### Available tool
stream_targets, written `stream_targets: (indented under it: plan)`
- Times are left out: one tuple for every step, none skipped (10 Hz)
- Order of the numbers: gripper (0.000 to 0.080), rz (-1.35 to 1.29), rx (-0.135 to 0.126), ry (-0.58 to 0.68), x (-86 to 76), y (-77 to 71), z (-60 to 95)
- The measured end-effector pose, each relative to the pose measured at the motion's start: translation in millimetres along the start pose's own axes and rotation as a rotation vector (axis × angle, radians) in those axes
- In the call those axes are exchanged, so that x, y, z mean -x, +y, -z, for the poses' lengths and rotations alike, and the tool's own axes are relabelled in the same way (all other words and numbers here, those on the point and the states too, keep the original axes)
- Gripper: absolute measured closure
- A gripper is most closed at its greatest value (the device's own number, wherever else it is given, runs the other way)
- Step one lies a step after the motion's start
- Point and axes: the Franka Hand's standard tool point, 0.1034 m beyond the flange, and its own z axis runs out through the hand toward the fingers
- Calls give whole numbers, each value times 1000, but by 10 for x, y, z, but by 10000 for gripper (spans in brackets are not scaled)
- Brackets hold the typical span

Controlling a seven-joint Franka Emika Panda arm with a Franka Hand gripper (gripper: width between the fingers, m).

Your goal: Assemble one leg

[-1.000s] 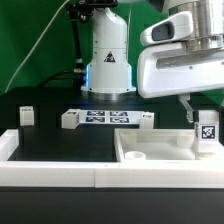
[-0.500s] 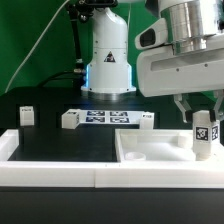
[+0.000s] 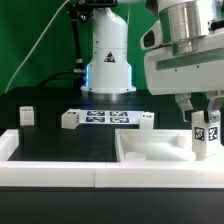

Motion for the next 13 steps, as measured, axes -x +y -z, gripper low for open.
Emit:
stream_targets:
  plan:
    - [499, 55, 3, -1, 6, -3, 0]
    - [499, 114, 10, -10, 24, -10, 3]
    - [258, 175, 19, -19, 39, -19, 9]
    - [170, 266, 30, -33, 67, -28, 12]
    - [170, 347, 40, -45, 105, -39, 14]
    - [153, 480, 52, -51, 123, -50, 16]
    - [153, 610, 72, -58, 146, -50, 11]
    - [151, 761, 94, -64, 157, -49, 6]
    - [151, 869, 110, -70, 155, -47, -1]
    - [151, 959, 132, -70, 164, -35, -16]
    - [151, 1087, 144, -72, 146, -13, -35]
    - [151, 1152, 144, -77, 116, 2, -41]
    - [151, 1249, 126, -60, 67, -11, -38]
